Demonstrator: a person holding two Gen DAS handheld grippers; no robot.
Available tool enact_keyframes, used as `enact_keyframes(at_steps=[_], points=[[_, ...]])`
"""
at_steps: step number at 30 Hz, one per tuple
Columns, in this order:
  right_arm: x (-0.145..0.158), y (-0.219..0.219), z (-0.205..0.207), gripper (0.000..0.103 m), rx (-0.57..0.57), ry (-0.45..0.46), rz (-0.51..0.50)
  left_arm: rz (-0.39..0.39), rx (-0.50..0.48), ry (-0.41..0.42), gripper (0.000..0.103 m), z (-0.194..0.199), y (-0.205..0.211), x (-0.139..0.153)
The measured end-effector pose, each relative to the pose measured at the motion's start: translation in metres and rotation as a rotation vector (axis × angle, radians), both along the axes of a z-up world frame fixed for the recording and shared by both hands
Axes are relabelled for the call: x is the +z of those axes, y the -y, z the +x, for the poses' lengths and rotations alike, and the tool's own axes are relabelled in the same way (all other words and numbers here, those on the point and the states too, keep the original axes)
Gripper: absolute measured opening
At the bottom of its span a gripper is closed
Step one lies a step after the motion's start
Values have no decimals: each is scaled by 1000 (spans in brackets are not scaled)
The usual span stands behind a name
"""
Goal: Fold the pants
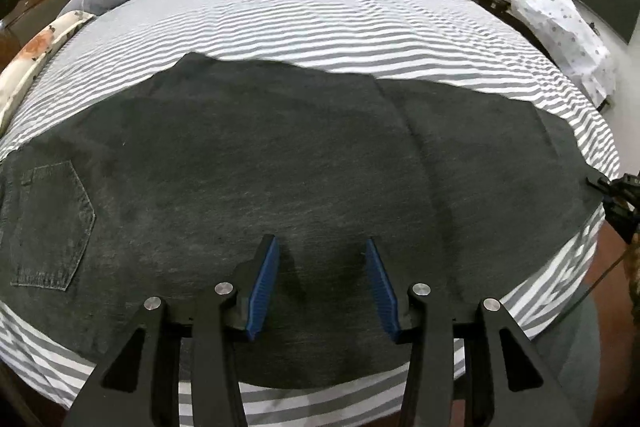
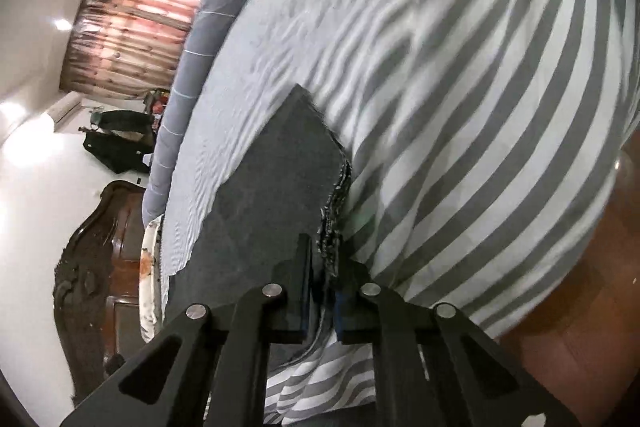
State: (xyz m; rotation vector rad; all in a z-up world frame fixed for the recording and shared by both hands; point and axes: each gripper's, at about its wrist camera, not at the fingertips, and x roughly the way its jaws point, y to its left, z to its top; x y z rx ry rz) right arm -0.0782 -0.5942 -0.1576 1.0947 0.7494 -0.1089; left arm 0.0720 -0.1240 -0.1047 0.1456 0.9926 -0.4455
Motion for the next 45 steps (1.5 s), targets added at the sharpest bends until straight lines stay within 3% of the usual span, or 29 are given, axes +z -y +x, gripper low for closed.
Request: enact_keyframes(at_steps=[5,10,18,22,32,34,36,41,45], points=[[23,-11,0,6,23,-2,-91,-37,-63,12,46,-6,23,10],[28,-17,5,6,7,-10,-95,-31,-119,-1,46,-9,49,3],[54,-59,8,6,56,-47,-308,-11,-148,6,46,-12,53,-10],[59,-71,22,7,96,-47,-350,-15,-146,4,48,-12,53,-12],[20,-36,20,15,30,-114,-233,2,-159,23,51,-16,54,-14],[14,-33,17,15,20,-111,-214,6,-160,26,51,-17,56,-14],[10,-30,14,8,20,-100,-184,13,-161,29,51,-18,59,-14],[17,-28,12,6,4,-52,-94,22,-160,34,51,-19,62,-15],[49,-42,24,6,51,23,-94,19,-163,38,51,-19,64,-16]])
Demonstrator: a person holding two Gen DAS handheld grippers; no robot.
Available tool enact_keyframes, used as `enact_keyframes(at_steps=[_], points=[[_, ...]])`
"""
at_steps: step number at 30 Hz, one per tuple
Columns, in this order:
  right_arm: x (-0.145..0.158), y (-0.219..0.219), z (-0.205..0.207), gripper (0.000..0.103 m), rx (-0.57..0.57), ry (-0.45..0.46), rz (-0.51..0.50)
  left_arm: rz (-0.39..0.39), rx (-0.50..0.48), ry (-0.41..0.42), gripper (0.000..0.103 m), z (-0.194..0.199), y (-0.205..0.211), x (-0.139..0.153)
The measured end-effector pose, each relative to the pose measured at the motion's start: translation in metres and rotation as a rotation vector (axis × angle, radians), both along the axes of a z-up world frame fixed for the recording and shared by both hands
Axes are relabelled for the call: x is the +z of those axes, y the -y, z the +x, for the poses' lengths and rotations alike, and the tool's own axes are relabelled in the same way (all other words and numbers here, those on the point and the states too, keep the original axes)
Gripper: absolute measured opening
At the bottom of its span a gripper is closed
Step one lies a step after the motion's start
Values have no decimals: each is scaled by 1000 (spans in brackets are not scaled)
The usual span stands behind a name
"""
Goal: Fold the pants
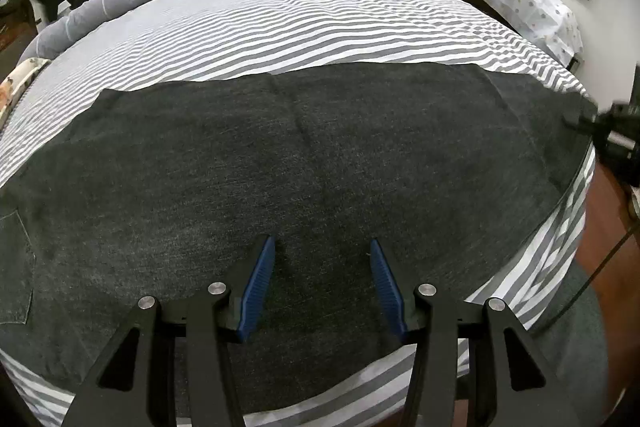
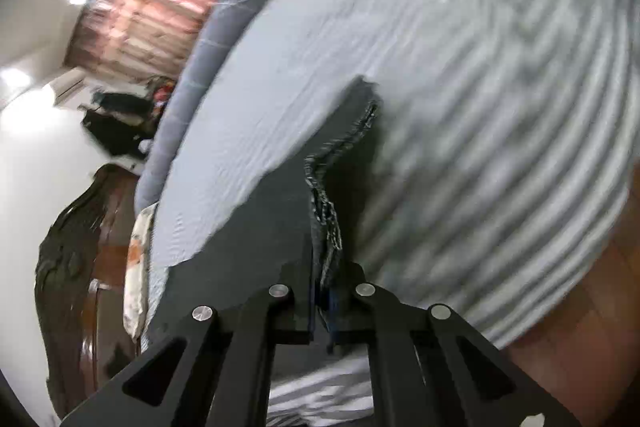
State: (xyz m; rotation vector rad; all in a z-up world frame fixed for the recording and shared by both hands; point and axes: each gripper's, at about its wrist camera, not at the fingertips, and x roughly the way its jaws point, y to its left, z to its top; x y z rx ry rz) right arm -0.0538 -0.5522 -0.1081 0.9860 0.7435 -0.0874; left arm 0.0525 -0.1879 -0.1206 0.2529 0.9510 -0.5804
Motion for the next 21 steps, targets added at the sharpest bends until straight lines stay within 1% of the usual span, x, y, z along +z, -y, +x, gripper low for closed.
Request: enact_keyframes(at_steps=[2,5,6,7,11,13,15,18,21], points=[[20,-17,13,6,48,32,-24,-24,1,-19,51,2,-4,2],[44,-47,37,6,131,62,-58,-86,17,-62,51,6,-17,10],[52,-60,46,6,163,71,-67,-115,29,-64,51,7,-27,15],[57,-70,55,6,190,77,-74,-128,37,-60,51,8,-35,19],[71,-121,94,6,304,89,-95,-158,89,-38,51,13,-75,35],[73,-147,112,6,354,86,-110,-172,130,-32,51,16,-103,43],[69,-178,132,6,410,81,-103,-180,177,-29,51,19,-130,48],[59,-225,156,6,492,67,-100,-187,253,-21,51,23,-171,49],[45,-269,172,6,565,45,-90,-200,315,-35,51,27,-203,46]])
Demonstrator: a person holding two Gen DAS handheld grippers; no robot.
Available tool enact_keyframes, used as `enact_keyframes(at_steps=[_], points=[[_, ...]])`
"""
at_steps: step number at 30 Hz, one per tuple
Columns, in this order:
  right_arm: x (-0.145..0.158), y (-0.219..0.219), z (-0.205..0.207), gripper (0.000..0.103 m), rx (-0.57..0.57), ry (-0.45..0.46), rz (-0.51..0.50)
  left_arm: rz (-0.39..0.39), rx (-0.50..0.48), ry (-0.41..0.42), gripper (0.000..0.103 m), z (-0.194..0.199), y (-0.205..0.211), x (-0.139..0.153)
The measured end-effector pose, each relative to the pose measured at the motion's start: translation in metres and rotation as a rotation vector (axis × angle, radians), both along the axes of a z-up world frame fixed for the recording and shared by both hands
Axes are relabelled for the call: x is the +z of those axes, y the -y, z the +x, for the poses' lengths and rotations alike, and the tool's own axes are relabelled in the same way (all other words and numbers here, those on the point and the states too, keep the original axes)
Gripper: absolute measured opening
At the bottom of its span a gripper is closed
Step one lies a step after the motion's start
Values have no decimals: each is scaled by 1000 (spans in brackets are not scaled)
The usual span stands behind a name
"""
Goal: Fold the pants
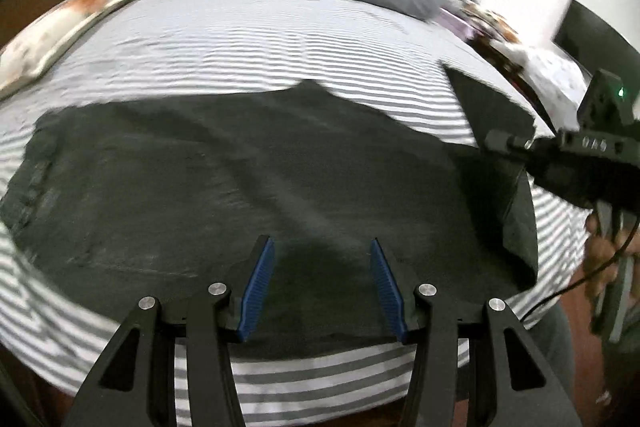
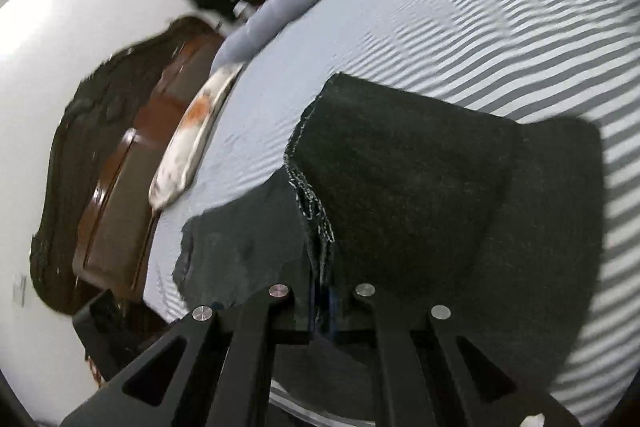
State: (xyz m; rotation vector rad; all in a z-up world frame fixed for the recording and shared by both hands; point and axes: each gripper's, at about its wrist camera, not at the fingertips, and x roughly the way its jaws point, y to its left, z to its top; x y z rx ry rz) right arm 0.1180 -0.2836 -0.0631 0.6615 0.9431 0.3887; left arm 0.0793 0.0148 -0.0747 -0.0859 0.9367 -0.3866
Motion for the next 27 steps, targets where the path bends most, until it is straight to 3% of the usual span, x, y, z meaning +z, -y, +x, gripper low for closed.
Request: enact_keyframes(at_steps=[7,11,15,17,27], points=[[-31,-87,13,6,162,-55,-85,-53,47,-23,51,3,-39,-6],[-47,-108,8,16,222,-93,-146,-88,37,-34,51,5,-45,-6],[-44,-107,-12,37,216,-94,-141,-133,26,-43,51,10,-46,-4],[-43,-102,-28,40,202,-89,-136,-152,19,-46,51,12,-46,-3],[-66,-53,-89,41,62,-162,-54,-280,-30,-171,51,34,-23,-12]])
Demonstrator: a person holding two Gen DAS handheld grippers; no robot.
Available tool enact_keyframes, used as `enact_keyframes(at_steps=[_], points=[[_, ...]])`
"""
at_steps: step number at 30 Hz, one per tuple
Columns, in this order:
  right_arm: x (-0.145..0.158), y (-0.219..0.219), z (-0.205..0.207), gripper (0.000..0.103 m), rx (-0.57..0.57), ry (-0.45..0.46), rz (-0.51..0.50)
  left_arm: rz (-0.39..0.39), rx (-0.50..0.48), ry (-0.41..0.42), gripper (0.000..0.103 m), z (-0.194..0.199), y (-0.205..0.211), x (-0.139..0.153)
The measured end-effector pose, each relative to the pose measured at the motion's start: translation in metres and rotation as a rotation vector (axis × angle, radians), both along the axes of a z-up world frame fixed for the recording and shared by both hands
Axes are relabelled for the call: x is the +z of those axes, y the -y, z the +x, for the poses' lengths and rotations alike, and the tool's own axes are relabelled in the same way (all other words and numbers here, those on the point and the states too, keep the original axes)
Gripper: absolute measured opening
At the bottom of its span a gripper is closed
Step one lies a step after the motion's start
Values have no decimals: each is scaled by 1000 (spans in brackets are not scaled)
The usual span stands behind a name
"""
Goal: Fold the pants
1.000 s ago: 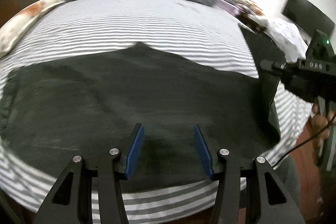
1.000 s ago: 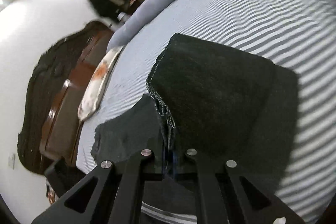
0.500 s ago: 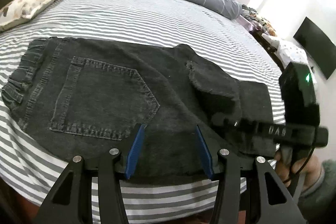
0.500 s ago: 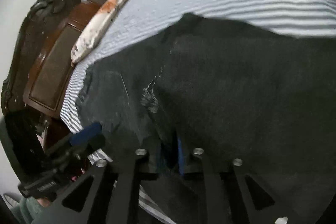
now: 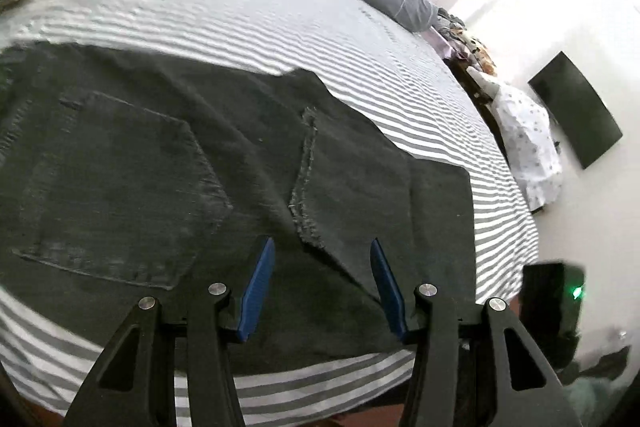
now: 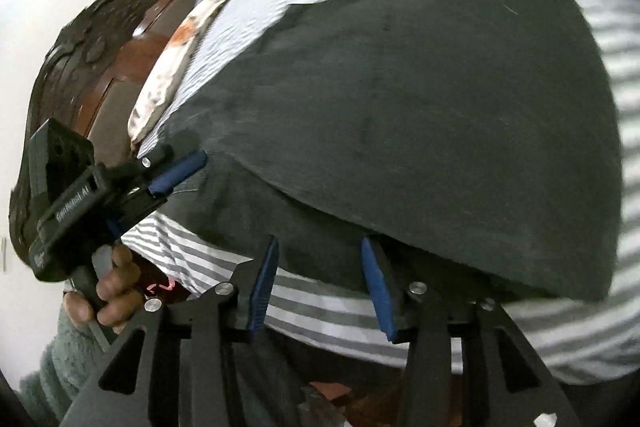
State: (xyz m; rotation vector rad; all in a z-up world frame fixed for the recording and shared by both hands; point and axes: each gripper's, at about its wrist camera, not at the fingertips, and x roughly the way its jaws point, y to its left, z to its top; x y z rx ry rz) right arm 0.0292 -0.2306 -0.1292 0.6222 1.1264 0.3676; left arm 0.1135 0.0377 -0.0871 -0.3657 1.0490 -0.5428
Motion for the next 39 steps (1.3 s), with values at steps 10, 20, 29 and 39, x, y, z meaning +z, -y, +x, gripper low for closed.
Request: enact_keyframes(at_steps=[10,20,29,39], points=[[-2,54,-20,41,-201,5,15,70,-3,-35,50,13,24,-18],[-7,96,-36,10,-326,0,78,154,-11,-5,12,0,38,-19],[4,116,-41,5,-333,27,-16,177,-55,0,9,-17,55,-18],[-2,107,-36,23,-270,-67,-50,224,-84,18,13,-17,54,-11]])
